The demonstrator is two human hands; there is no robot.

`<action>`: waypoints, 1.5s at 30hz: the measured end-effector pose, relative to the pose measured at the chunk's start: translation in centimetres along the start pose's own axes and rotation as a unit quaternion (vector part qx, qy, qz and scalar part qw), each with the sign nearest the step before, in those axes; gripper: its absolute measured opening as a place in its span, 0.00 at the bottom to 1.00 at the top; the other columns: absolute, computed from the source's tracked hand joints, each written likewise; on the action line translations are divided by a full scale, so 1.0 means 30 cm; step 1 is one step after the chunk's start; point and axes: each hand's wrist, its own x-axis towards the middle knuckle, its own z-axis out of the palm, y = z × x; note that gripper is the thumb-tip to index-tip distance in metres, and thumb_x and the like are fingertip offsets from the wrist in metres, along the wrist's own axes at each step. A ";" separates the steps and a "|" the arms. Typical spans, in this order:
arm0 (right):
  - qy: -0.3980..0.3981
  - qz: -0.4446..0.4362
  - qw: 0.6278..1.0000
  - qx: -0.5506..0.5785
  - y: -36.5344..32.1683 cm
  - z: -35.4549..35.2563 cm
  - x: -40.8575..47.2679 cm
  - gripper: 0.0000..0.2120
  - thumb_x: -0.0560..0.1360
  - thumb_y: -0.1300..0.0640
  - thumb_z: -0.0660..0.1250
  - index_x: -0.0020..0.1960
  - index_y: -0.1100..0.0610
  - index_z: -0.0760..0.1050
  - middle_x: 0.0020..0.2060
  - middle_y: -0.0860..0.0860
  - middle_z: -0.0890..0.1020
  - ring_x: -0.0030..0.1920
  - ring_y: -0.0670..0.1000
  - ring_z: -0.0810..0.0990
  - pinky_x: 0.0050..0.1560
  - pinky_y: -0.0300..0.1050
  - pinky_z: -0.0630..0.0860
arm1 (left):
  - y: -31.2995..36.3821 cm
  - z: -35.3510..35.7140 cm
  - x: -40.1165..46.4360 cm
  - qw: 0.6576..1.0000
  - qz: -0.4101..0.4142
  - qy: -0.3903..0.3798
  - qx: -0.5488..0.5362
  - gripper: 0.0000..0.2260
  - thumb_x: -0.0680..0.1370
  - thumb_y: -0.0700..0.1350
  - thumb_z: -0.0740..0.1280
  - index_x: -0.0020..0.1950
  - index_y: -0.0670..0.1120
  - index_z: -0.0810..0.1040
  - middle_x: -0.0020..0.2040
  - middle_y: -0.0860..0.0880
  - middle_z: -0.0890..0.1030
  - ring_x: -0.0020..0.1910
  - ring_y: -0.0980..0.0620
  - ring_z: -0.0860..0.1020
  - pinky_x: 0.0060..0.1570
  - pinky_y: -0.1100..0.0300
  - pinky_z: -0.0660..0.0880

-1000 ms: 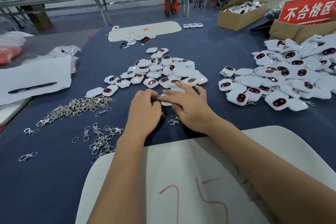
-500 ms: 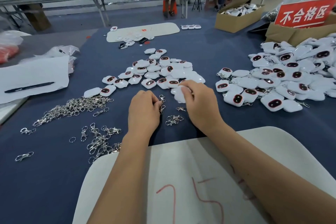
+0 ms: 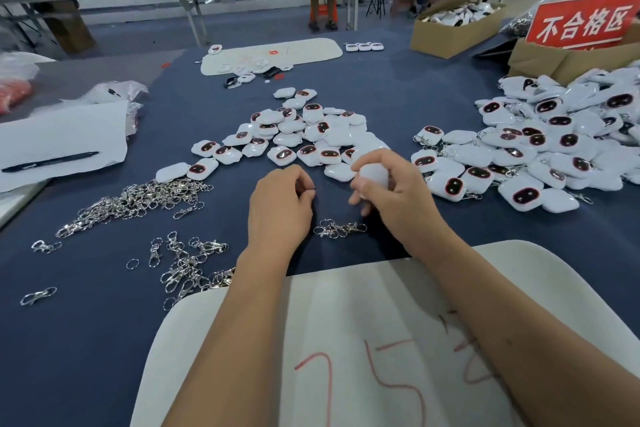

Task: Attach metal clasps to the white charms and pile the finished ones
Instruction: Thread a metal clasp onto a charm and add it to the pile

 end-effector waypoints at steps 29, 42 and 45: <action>0.007 -0.041 0.995 -0.089 0.019 0.001 0.008 0.04 0.81 0.57 0.71 0.47 0.54 0.84 0.41 0.68 0.81 0.44 0.69 0.78 0.48 0.62 0.78 | 0.073 0.008 -0.034 0.907 -0.038 -0.048 -0.418 0.07 0.71 0.37 0.77 0.44 0.46 0.84 0.38 0.44 0.85 0.39 0.48 0.84 0.48 0.49 0.83; 0.003 0.002 1.000 -0.024 0.021 -0.010 0.018 0.10 0.82 0.60 0.67 0.43 0.55 0.79 0.31 0.54 0.78 0.31 0.42 0.73 0.34 0.33 0.69 | 0.085 0.020 -0.034 0.899 -0.010 -0.088 -0.430 0.04 0.75 0.35 0.75 0.44 0.42 0.86 0.41 0.47 0.87 0.41 0.53 0.84 0.48 0.59 0.81; -0.004 0.012 1.000 0.004 0.031 -0.011 0.022 0.10 0.83 0.59 0.66 0.43 0.54 0.78 0.31 0.48 0.77 0.31 0.41 0.72 0.34 0.31 0.67 | 0.092 0.019 -0.034 0.896 0.002 -0.092 -0.435 0.04 0.75 0.35 0.74 0.43 0.43 0.86 0.39 0.50 0.86 0.39 0.56 0.83 0.45 0.63 0.79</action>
